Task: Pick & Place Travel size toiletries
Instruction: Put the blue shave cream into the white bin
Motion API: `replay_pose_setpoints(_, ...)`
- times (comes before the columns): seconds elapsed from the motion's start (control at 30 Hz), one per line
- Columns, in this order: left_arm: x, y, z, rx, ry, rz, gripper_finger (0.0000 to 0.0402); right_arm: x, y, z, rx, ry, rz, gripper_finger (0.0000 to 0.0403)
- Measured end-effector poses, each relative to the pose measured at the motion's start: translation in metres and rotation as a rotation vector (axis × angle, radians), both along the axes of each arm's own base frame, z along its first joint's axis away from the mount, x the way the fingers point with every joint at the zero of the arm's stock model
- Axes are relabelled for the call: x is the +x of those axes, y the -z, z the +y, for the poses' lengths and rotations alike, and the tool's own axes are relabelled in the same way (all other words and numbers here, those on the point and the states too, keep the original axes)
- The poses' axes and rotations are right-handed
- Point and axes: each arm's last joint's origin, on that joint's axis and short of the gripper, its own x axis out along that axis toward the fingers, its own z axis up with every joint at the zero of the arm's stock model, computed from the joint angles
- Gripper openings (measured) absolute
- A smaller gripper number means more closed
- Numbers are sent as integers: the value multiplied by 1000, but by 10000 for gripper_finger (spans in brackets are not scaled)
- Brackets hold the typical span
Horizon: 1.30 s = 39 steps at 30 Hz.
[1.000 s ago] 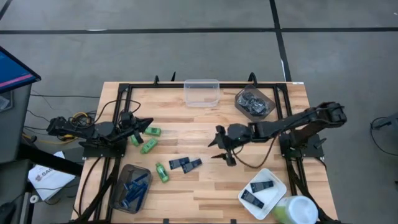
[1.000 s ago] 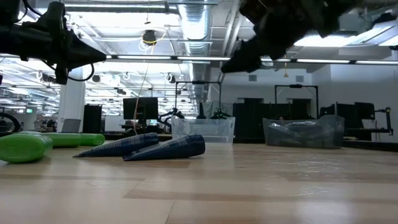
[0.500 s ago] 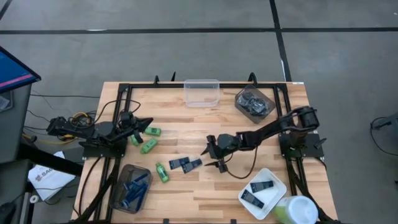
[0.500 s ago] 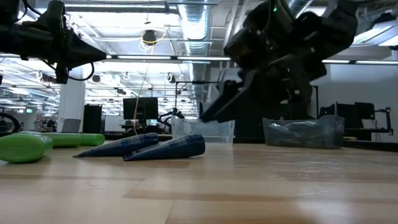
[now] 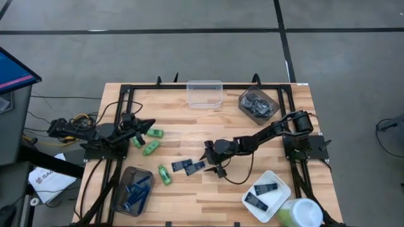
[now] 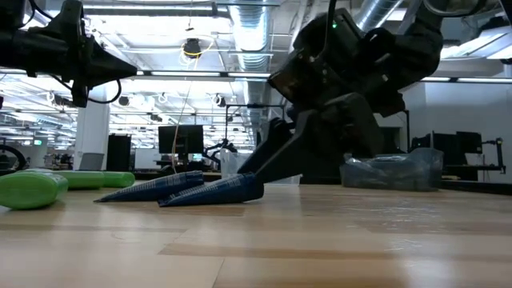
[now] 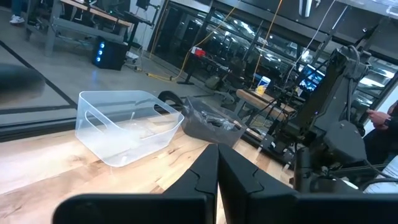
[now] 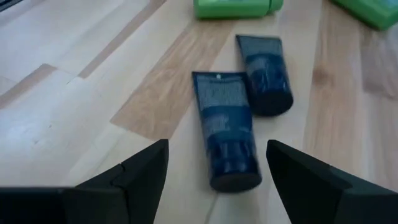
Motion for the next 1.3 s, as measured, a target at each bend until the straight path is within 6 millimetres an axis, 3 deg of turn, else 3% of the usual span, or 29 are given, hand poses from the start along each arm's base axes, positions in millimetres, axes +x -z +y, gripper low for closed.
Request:
replay_pose_setpoints(0.2,0,0,0,0,0,0,0,0,0,-1,-41,-27,-13,265)
replay_pose_setpoints(0.57,0,0,0,-1,0,-3,0,11,18,0,0,2,38,259)
replay_pose_setpoints(0.97,0,0,0,-1,0,-3,0,10,17,-6,40,46,83,117)
replay_pose_setpoints(1.2,0,-1,0,-1,0,-7,0,7,8,-6,122,115,128,120)
replay_pose_setpoints(1.3,0,-1,0,-2,0,-7,0,2,-11,-6,134,122,131,124)
